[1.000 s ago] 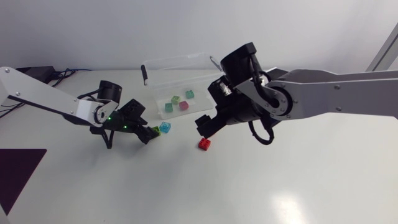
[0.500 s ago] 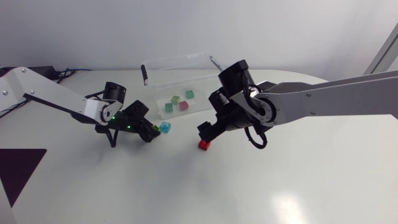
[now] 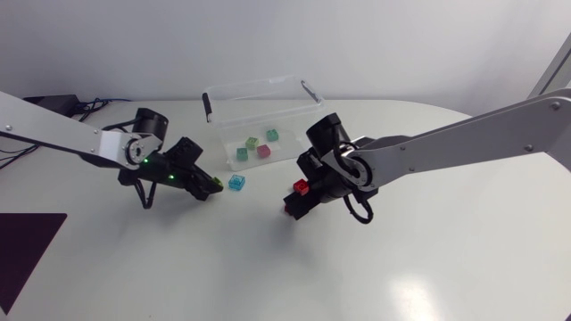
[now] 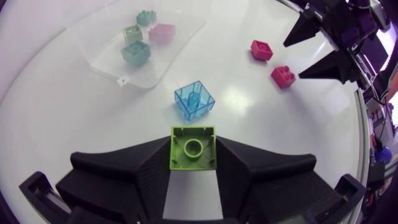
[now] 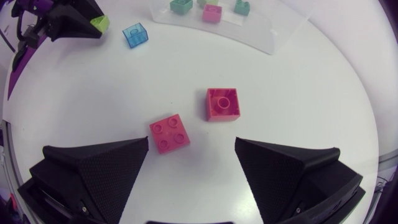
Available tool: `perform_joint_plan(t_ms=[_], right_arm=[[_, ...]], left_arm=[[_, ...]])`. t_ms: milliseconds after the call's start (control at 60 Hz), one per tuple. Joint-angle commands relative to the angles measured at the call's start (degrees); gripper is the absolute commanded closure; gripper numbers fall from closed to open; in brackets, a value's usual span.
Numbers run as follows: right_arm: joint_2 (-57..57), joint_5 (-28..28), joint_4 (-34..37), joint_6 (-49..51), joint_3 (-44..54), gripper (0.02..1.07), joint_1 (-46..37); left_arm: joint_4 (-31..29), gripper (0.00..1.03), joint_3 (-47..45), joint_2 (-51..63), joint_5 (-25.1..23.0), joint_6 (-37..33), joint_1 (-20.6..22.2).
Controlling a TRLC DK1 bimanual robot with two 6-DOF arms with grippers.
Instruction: Place the duplo bricks in the container
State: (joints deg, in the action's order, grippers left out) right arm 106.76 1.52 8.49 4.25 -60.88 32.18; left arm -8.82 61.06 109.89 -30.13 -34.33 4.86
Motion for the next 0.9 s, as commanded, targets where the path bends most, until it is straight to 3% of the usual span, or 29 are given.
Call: perform_joint_plan(t_ms=[0, 517, 600, 883], right_arm=[[1.78, 1.47, -0.76, -0.65, -1.87, 0.07, -0.02], [5.92, 7.80, 4.43, 5.86, -5.74, 0.07, -0.63], [6.09, 8.50, 5.57, 7.09, -6.62, 0.13, -0.54], [9.87, 10.52, 15.41, 11.83, -14.00, 0.18, -0.81]], left_arm=[[-1.55, 0.83, -1.20, -4.59, -1.69, 1.19, -0.82], [-4.01, 0.83, -2.26, -20.41, -3.27, 12.09, -0.29], [-4.10, 0.83, -0.76, -21.03, -3.27, 13.94, -0.29], [-6.56, 0.83, 0.73, -22.79, -3.27, 15.17, -0.12]])
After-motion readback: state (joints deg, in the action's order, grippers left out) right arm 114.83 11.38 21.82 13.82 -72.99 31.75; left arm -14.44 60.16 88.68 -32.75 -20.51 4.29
